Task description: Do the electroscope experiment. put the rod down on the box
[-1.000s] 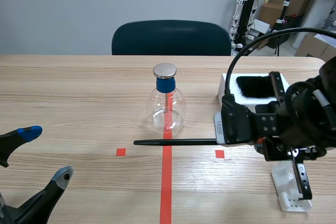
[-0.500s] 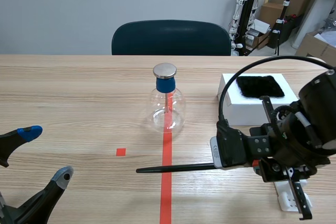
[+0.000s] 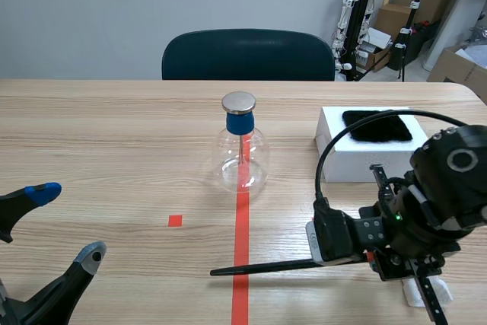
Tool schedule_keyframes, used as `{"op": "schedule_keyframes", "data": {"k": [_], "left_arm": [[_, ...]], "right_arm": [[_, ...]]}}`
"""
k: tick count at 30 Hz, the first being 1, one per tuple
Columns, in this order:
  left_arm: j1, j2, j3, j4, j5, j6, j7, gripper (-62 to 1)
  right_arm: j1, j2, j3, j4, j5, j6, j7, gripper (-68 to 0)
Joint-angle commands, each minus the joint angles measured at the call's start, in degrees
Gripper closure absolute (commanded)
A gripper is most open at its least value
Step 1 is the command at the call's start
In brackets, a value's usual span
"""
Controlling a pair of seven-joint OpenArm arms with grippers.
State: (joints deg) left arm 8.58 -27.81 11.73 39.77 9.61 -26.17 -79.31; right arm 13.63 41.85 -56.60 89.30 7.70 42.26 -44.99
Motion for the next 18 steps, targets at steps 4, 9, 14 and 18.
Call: {"op": "schedule_keyframes", "data": {"k": [4,9,14,18], "left_arm": [[-0.02,-0.33,-0.17,0.42,-0.57,-0.09,-0.85,-62.3],[-0.02,-0.33,-0.17,0.42,-0.57,-0.09,-0.85,-62.3],[-0.02,-0.33,-0.17,0.42,-0.57,-0.09,-0.85,-62.3],[-0.02,-0.33,-0.17,0.42,-0.57,-0.09,-0.85,-62.3]], "right_arm": [[1.46,-1.62,0.90,-2.25,-1.55,0.46,1.05,-2.4],[1.46,-3.06,0.90,-4.39,-1.73,0.46,1.20,-2.4],[1.60,-3.45,0.90,-4.39,-2.75,0.46,0.76,-2.5],[1.62,-3.43,0.90,-4.39,-3.02,0.46,0.74,-12.2]]}}
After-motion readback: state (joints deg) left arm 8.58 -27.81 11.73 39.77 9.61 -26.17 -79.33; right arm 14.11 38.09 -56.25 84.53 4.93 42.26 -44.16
